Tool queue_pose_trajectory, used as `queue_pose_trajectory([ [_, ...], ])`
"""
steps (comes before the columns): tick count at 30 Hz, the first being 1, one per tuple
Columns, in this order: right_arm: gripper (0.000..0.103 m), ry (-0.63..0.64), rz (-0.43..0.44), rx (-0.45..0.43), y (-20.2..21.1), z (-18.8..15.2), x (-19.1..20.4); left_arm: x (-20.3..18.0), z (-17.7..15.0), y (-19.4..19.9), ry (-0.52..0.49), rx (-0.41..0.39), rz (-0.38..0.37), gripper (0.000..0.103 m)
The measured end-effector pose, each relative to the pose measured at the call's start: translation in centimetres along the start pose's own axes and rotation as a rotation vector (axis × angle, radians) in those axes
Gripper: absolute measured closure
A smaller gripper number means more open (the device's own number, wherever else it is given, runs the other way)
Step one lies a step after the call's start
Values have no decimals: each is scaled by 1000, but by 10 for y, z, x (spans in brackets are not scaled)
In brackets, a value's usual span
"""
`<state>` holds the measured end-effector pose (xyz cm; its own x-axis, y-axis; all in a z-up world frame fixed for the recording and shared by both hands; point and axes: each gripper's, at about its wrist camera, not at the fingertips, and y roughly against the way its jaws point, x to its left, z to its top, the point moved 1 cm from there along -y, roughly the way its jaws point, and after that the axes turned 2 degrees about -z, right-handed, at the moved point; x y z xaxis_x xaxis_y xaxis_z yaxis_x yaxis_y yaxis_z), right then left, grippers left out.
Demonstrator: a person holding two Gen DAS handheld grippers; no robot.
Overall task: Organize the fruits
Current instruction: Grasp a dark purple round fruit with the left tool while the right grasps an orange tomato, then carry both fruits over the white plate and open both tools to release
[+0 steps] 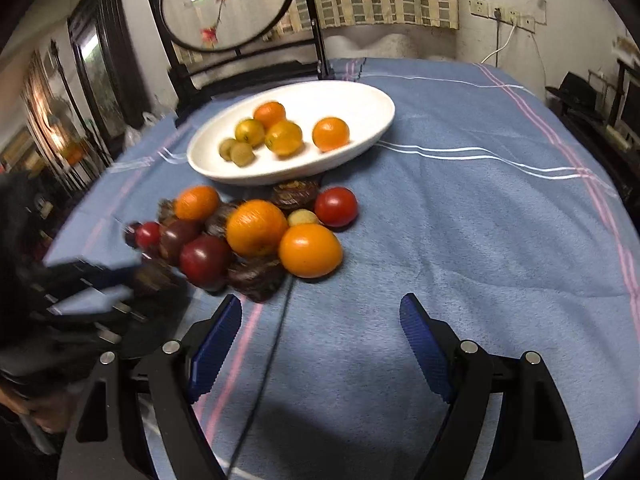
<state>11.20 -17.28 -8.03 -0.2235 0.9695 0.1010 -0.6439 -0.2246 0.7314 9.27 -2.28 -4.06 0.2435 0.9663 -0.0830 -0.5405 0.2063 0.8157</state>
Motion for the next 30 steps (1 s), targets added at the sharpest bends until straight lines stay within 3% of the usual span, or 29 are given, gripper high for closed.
queue_pose_trajectory([
  [12, 26, 74, -121, 99, -33, 8, 4, 22, -4, 16, 27, -52, -9, 61],
  [17, 38, 117, -104, 81, -43, 23, 11, 30, -5, 20, 37, -60, -7, 61],
  [20, 40, 124, -84, 68, -46, 29, 13, 34, -4, 22, 42, -67, -1, 61],
  [21, 48, 129, -73, 64, -46, 30, 14, 35, -4, 22, 44, -68, 3, 61],
  [22, 64, 142, -40, 61, -45, 30, 16, 36, -4, 22, 45, -68, 5, 61],
  [26, 64, 192, -64, 57, -40, 26, 26, 36, -4, 22, 46, -65, 10, 61],
  [30, 65, 141, -22, 34, -21, 25, 19, 37, 0, 26, 30, -72, 13, 61],
])
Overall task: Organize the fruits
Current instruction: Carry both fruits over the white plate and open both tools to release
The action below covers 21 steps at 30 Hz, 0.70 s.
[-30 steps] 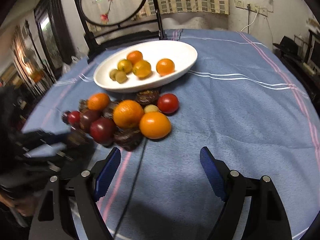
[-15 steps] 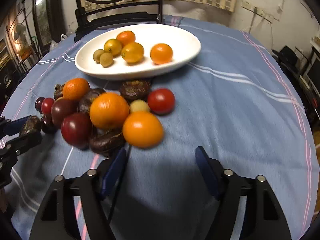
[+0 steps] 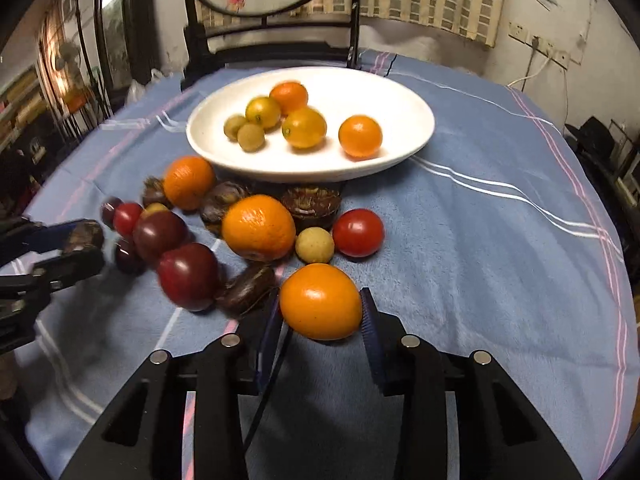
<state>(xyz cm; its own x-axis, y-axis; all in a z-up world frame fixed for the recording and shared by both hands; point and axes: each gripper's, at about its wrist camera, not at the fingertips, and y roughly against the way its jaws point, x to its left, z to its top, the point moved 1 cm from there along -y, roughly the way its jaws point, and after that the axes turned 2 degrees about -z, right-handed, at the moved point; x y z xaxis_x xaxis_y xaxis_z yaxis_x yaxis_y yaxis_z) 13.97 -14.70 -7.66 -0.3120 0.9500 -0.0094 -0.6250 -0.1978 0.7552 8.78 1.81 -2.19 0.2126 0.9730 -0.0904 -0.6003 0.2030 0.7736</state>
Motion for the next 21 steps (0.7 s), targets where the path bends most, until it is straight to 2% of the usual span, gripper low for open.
queue_pose_trajectory([
  [3, 65, -45, 54, -59, 22, 8, -9, 4, 15, 7, 3, -23, -5, 61],
  [6, 65, -69, 71, -137, 41, 30, -11, 6, 36, 11, 6, -52, -7, 61],
  [11, 65, -86, 82, -208, 43, 64, -4, 5, 80, 6, 12, -95, 7, 61],
  [15, 65, -100, 151, -182, 21, 80, 2, 11, 108, -19, 54, -79, 35, 61],
  [18, 65, -103, 123, -147, -4, 87, 4, 15, 118, -43, 77, -45, 59, 61],
  [21, 64, -126, 117, -112, -24, 87, 1, 12, 123, -64, 76, -11, 36, 61],
])
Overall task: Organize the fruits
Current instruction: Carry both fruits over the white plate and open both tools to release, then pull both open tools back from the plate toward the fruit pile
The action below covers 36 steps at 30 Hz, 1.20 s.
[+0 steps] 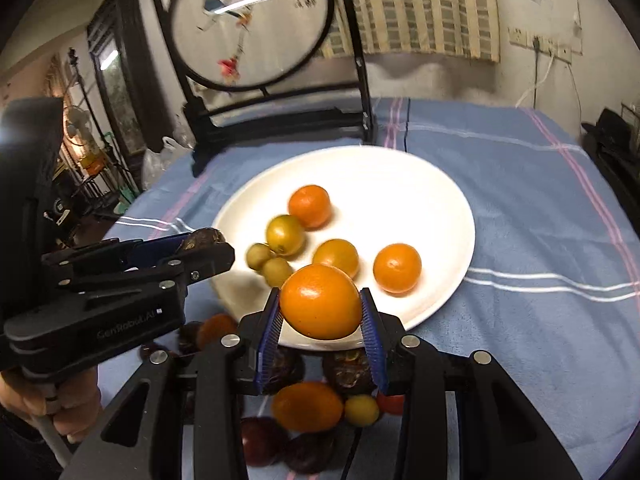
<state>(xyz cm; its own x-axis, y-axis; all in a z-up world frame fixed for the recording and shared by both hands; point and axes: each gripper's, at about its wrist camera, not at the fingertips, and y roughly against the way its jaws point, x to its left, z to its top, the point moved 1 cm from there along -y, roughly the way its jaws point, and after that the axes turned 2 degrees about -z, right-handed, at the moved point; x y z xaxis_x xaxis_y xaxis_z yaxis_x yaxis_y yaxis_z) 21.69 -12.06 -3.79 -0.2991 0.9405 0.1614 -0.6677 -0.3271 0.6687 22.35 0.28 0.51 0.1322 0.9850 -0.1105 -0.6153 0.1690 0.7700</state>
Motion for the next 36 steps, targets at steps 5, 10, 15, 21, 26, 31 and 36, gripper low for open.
queue_pose_trajectory([
  [5, 60, -136, 57, 31, -17, -4, -24, -11, 4, -24, -21, 26, 7, 61],
  [10, 39, -205, 96, -4, -6, -7, -37, -12, 3, -19, -25, -21, 30, 33],
  [15, 37, -174, 69, -1, 0, -12, -31, 0, -5, -2, 0, -35, 21, 26],
  [21, 35, -127, 19, -32, 10, -19, -27, 28, -26, 17, 69, -53, 52, 22],
  [26, 35, -89, -14, -34, 19, -35, -23, 52, -47, 32, 140, -57, 59, 19],
  [31, 35, -100, -14, -44, 34, -53, -25, 66, -66, 48, 171, -76, 62, 16],
  [36, 35, -126, -22, -14, 43, -72, -30, 64, -83, 49, 159, -56, 71, 14],
])
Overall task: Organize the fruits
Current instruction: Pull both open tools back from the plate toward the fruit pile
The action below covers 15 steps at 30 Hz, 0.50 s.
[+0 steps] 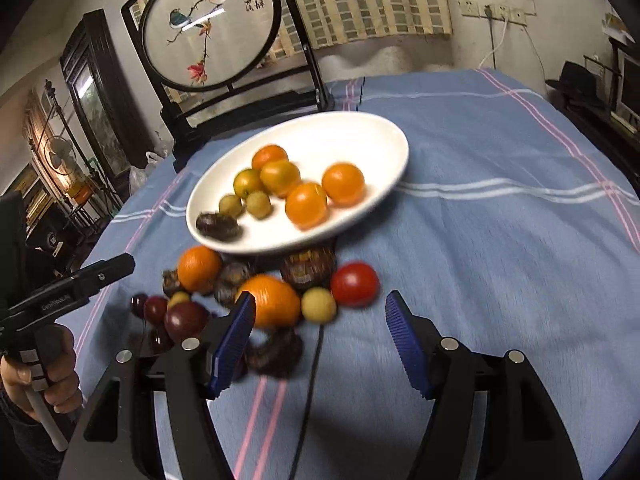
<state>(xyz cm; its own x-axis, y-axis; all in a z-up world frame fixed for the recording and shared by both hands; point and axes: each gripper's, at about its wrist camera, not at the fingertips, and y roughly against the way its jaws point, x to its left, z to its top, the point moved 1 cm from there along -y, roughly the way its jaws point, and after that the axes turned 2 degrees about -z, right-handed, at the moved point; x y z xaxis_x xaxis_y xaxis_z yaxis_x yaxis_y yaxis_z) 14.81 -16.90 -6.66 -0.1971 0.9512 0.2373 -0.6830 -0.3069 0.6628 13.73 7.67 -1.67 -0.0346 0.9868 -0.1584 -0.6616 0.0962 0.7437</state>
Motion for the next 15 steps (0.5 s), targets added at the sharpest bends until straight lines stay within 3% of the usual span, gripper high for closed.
queue_pose_trajectory([
  [8, 35, 159, -38, 56, 6, -27, 24, -4, -21, 13, -48, -3, 4, 14],
  [10, 51, 200, -54, 90, 1, -31, 31, -5, -25, 15, -58, 3, 6, 14],
  [15, 52, 275, -84, 142, -12, -32, 45, -1, -31, 17, -75, 11, 4, 14],
])
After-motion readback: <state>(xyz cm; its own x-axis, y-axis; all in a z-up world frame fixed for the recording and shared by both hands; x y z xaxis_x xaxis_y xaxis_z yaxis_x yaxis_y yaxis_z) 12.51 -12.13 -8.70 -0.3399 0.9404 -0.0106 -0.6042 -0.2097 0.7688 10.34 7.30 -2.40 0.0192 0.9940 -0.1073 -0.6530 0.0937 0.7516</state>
